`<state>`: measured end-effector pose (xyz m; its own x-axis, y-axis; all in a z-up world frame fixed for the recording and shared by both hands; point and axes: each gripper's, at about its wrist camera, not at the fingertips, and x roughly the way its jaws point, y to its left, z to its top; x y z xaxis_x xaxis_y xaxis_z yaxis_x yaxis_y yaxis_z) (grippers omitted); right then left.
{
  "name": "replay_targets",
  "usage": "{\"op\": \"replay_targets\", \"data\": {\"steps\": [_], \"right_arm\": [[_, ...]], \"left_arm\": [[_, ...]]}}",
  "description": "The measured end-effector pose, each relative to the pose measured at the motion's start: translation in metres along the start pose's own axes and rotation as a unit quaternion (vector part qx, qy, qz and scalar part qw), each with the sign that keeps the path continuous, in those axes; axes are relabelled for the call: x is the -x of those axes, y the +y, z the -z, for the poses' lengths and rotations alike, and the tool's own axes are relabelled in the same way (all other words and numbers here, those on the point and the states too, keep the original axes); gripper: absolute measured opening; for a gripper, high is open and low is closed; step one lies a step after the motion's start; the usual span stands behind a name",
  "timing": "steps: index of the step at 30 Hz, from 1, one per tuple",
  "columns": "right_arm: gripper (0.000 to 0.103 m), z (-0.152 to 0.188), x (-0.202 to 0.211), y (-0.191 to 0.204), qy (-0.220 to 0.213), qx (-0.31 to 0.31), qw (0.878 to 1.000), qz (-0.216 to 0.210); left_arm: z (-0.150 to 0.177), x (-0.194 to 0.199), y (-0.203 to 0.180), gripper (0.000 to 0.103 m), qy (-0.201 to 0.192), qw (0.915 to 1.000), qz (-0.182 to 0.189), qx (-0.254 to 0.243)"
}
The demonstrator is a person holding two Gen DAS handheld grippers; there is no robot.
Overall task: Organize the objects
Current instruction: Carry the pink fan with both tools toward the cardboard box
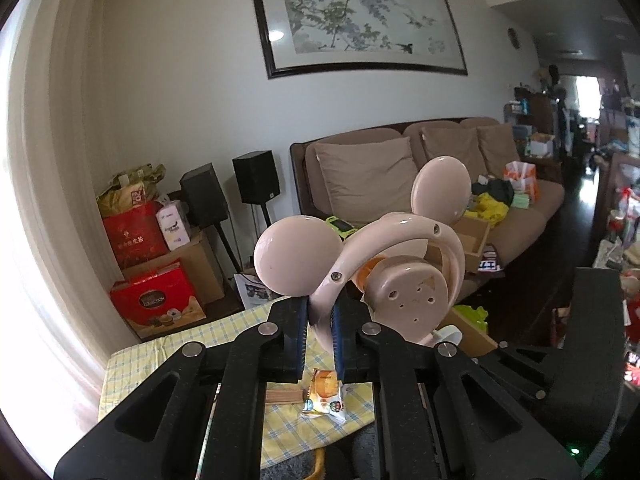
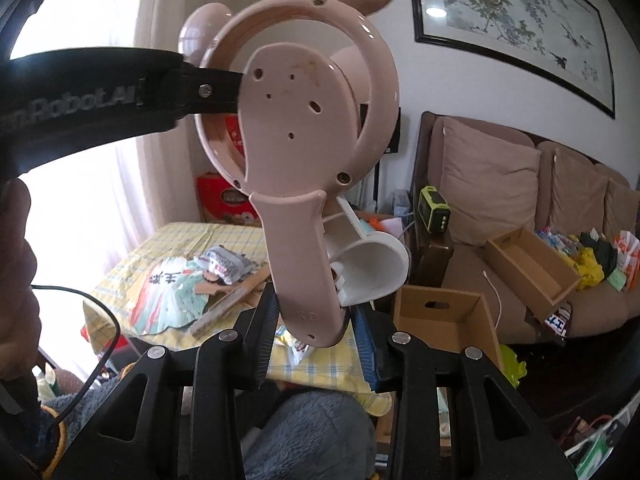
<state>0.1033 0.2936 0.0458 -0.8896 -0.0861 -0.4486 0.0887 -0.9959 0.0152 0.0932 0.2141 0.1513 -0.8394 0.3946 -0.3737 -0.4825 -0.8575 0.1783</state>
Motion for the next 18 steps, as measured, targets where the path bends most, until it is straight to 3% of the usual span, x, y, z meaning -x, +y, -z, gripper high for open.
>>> {"op": "replay_targets", "data": {"steps": [18], "right_arm": [[0.036,0.002,0.003,-0.014,-0.019,0.014,0.999,0.03]], "left_arm": [[-0.009,-0.006,-0.011,0.01,0.001,0.9998,0.02,0.007]]}}
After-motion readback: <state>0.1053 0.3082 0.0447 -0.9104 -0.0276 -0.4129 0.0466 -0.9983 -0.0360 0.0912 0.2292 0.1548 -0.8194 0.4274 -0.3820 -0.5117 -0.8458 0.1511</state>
